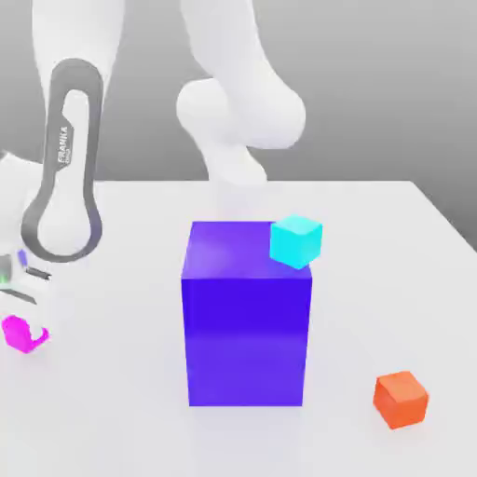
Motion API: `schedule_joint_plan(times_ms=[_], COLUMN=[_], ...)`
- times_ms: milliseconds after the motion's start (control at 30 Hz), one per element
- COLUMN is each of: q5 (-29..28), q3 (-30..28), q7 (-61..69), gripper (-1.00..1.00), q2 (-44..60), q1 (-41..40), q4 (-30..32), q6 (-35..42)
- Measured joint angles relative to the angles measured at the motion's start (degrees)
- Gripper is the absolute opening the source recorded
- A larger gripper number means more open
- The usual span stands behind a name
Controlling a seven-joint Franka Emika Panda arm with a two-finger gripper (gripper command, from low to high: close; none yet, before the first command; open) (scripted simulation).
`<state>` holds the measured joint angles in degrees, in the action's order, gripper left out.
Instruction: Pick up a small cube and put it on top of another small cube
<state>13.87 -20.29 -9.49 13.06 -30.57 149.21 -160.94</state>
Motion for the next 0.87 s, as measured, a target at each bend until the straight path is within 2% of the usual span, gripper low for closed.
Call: schedule_joint_plan(times_ms=[100, 567, 667, 700, 867], q5=[-2.2, -1.6, 0.5, 1.3, 1.3], q3=[-0.9, 1.3, 2.8, 3.4, 3.4], q7=[-5.4, -31.9, -32.4, -31.9, -31.9], gripper=[-1.00, -1.00, -1.00, 1.00, 1.00], q2=[-0.5, 11.4, 16.5, 18.4, 18.4], q1=[2.1, 12.8, 12.7, 12.3, 12.3], q4=[-3.4, -32.1, -34.4, -34.7, -34.7], q6=[4.0, 21.2, 18.6, 17.0, 17.0])
